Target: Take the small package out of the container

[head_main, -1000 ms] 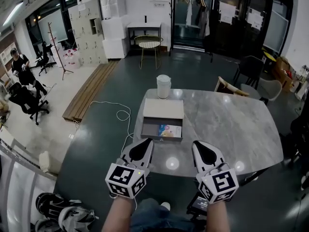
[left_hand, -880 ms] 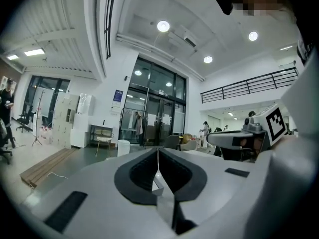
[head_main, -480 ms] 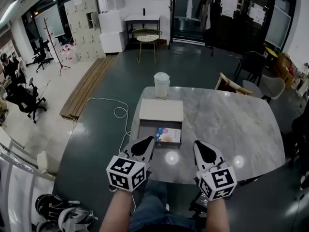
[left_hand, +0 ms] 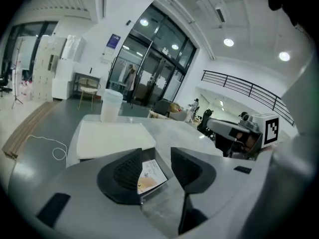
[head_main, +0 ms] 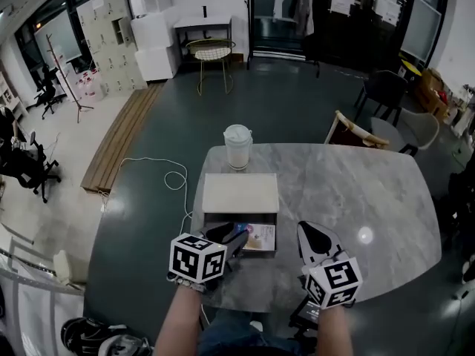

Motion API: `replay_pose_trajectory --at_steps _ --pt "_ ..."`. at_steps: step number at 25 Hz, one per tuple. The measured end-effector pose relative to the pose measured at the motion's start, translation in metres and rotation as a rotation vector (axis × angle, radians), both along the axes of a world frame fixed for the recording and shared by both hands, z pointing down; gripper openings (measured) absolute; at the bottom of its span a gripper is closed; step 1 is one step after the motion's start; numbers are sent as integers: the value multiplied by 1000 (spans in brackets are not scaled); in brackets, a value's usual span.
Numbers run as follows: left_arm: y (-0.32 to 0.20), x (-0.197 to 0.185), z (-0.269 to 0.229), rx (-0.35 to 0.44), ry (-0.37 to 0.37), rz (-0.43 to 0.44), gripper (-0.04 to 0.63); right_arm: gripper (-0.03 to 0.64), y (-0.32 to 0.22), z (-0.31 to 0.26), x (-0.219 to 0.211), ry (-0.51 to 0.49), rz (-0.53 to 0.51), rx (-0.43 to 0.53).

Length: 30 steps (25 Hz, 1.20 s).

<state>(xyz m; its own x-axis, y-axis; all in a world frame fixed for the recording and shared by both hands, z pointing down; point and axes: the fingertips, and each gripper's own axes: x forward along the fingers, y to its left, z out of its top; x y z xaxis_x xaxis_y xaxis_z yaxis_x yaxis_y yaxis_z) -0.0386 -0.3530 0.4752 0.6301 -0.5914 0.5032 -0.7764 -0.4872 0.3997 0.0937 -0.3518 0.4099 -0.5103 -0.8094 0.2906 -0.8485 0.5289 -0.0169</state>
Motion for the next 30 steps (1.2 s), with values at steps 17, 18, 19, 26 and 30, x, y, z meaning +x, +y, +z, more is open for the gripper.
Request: replay_pose_trajectory --at_steps 17,18,19,26,30 --pt "-28 -2 127 -526 -147 143 204 25 -74 112 -6 82 31 -314" --pt "-26 -3 132 -552 -152 143 204 26 -74 123 -6 107 33 -347" --pt "-24 -4 136 -576 -151 142 204 26 -74 132 -5 130 36 -380" --pt "-25 0 156 -683 -96 141 196 26 -74 174 -15 202 23 -526" --pt "-26 0 153 -706 -42 149 196 25 -63 197 -8 260 32 -639"
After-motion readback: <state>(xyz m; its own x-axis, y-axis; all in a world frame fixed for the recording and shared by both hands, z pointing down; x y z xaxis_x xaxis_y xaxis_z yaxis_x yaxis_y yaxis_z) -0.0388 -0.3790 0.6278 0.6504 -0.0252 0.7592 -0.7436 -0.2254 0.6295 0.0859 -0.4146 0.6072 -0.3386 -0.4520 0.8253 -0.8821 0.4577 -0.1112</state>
